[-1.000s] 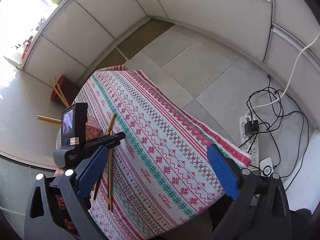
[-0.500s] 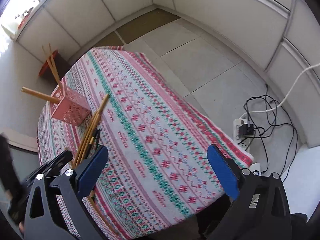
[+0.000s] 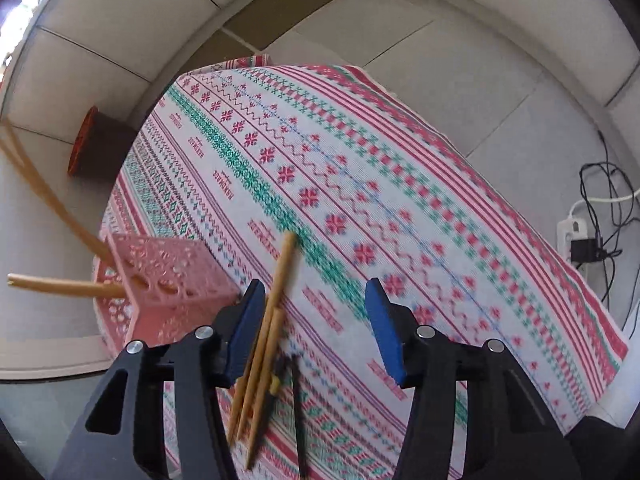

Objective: Organize utensils
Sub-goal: 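Lift the left chopstick toward the holder while the right tool grasps another chopstick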

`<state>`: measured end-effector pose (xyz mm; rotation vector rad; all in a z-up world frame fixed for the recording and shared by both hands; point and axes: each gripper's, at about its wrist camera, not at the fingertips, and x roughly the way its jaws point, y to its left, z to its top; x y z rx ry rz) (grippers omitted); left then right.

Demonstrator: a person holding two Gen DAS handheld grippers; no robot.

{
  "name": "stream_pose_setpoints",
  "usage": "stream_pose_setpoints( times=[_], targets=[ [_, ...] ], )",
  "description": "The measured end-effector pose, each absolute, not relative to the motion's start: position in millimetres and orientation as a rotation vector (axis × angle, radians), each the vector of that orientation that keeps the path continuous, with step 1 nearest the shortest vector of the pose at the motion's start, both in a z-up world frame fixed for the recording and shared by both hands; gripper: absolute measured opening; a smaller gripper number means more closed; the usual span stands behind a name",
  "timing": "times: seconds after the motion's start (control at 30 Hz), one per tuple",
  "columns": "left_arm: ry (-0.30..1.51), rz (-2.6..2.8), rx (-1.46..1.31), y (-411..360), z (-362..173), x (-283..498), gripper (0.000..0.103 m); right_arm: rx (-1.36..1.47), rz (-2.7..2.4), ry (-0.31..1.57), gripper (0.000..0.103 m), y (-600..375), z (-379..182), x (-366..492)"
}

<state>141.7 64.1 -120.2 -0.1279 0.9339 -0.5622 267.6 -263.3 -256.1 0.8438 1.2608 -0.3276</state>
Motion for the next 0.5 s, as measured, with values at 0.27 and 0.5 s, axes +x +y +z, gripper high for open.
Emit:
stream_pose_setpoints(
  times=[0.27, 0.5],
  targets=[
    [0.903, -0.569, -0.163, 78.6, -107.2, 141.8, 0.006, 0.737, -0.406, 1.355, 0.047, -247.7, -289.3, 308.3],
    [0.882, -0.572, -0.166, 80.8, -100.9, 137.3, 0.006, 0.657, -0.521, 1.339, 0.015, -239.5, -292.0, 315.9]
  ],
)
